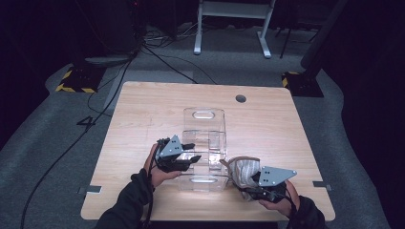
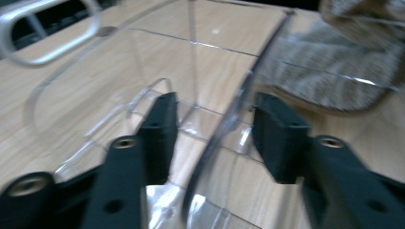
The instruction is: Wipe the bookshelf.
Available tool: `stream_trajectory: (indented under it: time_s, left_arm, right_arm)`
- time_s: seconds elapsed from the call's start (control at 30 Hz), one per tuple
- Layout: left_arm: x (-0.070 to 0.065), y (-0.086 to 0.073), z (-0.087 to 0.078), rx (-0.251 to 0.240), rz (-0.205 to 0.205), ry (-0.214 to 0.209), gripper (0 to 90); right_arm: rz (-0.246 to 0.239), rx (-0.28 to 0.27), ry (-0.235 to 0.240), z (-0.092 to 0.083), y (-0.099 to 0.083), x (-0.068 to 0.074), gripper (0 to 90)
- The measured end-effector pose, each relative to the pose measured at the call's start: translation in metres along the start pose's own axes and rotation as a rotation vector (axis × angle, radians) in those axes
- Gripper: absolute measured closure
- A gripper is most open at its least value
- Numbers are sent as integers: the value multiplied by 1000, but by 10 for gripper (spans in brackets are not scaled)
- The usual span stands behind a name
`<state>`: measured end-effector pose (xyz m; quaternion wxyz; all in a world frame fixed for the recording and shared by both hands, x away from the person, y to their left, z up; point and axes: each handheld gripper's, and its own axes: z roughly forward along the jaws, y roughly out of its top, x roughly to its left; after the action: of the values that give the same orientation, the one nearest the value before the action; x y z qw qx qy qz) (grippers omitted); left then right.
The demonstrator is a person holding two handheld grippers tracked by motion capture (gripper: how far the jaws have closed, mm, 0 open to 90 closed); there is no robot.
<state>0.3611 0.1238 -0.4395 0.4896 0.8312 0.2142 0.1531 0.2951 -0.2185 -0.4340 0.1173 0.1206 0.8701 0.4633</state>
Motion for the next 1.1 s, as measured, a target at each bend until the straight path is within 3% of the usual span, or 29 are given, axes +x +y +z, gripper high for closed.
stream_trajectory:
  time_s: [0.17,0.27,0.4,0.47,0.53,0.67,0.73,0.83,0.9,1.1]
  left_arm:
    - [7,-10,-20,37,-52,107,293]
    - [8,-20,-29,79,-64,165,272]
    - [3,-37,-45,143,-55,194,271]
    - [-2,-46,-52,162,-56,192,271]
    - [-10,-55,-56,210,-34,190,266]
    - [-26,-72,-58,281,-39,101,249]
    - [-35,-74,-53,317,-9,68,234]
    - [-44,-73,-46,329,24,46,235]
    - [-47,-71,-40,320,24,26,237]
    - [-49,-67,-26,305,38,27,237]
  right_arm:
    - [-4,-9,15,5,2,4,708]
    - [-19,-9,10,6,4,5,708]
    - [-18,-13,-20,6,8,0,706]
    - [-15,-17,-42,7,9,-5,707]
    - [-13,-20,-70,9,11,-11,705]
    - [1,-25,-107,12,16,-24,702]
    - [9,-20,-130,16,18,-32,702]
    - [36,-14,-154,24,21,-44,699]
    - [37,-2,-187,28,23,-53,698]
    - [78,15,-215,39,24,-75,695]
